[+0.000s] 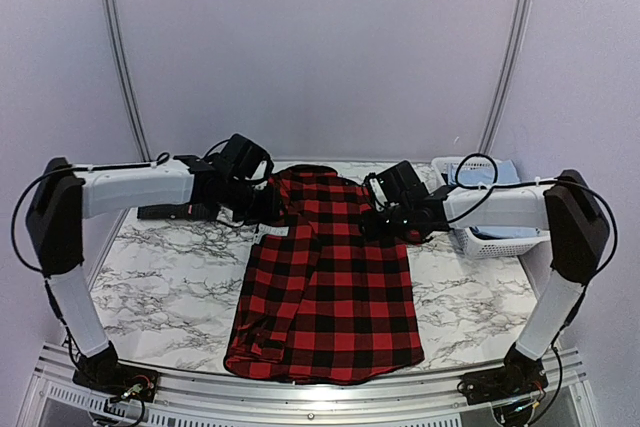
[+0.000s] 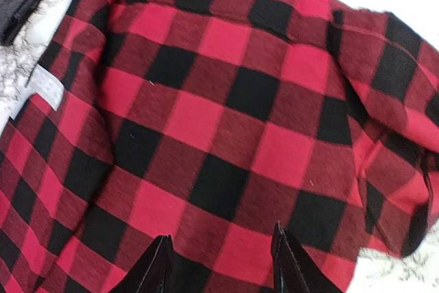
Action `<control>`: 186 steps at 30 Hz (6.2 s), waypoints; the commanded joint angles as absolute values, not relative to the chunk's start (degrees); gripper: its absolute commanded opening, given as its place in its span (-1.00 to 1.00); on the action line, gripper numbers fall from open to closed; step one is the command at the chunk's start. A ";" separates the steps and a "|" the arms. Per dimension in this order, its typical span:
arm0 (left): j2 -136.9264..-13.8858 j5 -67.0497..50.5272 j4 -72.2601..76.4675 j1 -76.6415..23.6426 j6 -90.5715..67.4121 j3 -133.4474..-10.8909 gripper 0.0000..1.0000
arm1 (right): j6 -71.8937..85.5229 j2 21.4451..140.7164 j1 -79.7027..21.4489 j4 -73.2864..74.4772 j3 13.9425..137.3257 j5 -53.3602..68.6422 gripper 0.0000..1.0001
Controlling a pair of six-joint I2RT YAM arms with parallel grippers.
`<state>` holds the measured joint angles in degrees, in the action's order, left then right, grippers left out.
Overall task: Fold and stack the long sleeve shirts
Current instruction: Move the 1/3-folded shirt to the center of the board, then pick up the sleeve from the 1/3-folded shirt.
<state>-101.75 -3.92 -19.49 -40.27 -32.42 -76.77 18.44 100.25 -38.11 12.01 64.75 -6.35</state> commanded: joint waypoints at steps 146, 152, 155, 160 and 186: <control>-102.72 -18.62 -6.77 -33.57 -29.36 -74.04 0.09 | 19.11 139.35 -28.14 21.73 110.32 -17.82 0.33; -103.35 -18.21 -6.82 -33.55 -29.97 -74.69 0.09 | 19.07 136.36 -27.30 18.61 106.35 -15.65 -0.06; -103.85 -18.32 -7.04 -33.57 -30.02 -75.48 0.09 | 19.05 135.35 -26.71 17.06 105.06 -13.28 -0.12; -103.98 -16.85 -8.53 -33.49 -29.00 -76.65 0.09 | 18.85 135.38 -26.49 16.10 105.29 -9.91 0.08; -103.28 -16.19 -11.09 -32.34 -27.60 -78.07 0.09 | 19.55 130.08 -26.45 14.96 96.68 -5.96 -0.19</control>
